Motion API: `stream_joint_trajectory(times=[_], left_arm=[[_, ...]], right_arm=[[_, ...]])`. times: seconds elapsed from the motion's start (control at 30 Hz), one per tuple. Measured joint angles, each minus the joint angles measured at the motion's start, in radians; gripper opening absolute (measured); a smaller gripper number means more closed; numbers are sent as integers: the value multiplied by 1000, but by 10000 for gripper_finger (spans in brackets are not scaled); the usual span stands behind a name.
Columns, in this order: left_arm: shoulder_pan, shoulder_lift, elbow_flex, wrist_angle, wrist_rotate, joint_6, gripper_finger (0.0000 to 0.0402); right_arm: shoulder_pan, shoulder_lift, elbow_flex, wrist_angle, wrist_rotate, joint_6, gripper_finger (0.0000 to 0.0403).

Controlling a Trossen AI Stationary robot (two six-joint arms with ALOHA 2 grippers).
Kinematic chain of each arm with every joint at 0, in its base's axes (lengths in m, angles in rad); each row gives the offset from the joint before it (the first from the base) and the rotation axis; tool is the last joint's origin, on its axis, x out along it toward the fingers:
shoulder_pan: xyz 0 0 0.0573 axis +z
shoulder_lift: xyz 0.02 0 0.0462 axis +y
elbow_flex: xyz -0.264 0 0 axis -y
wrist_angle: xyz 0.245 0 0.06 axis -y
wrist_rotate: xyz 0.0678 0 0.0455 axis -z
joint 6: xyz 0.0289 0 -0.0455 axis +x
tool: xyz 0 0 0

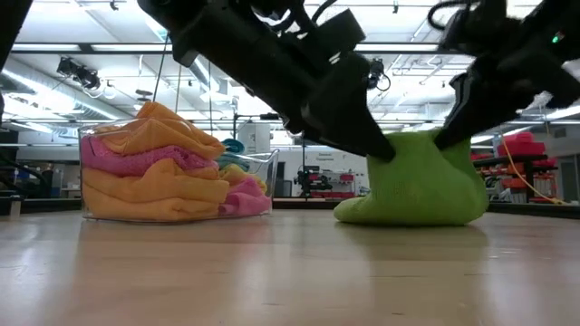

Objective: Fold microfiber towels
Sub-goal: Fold the green microfiber towel

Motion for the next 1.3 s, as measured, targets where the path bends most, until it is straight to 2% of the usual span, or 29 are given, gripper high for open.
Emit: stream_joint_trajectory(times=[0.23,0.4,0.53,0.7,0.87,1.03,1.2,1.3], left_arm=[[35,0,0,-63,-119,24,249],[69,0,0,-124,-119,26,218],[69,-1,0,-116,-117,85,195],[55,-5,0,-115,-113,113,173],[58,-5,0,-101,-44,105,161],[59,25,0,-16,59,107,154],[60,85,-1,141,78,155,149],[65,125,0,256,129,177,149]], right_arm=[[-63,32,0,-13,-28,-15,10],[-75,29,0,-27,-52,-8,10],[-65,-17,0,-60,-60,-10,10],[-15,-105,0,-144,-162,-22,10],[73,-158,0,-174,-255,-36,10],[155,-168,0,-171,-261,-43,10],[211,-168,0,-167,-272,-93,10],[238,-164,0,-164,-284,-133,10]])
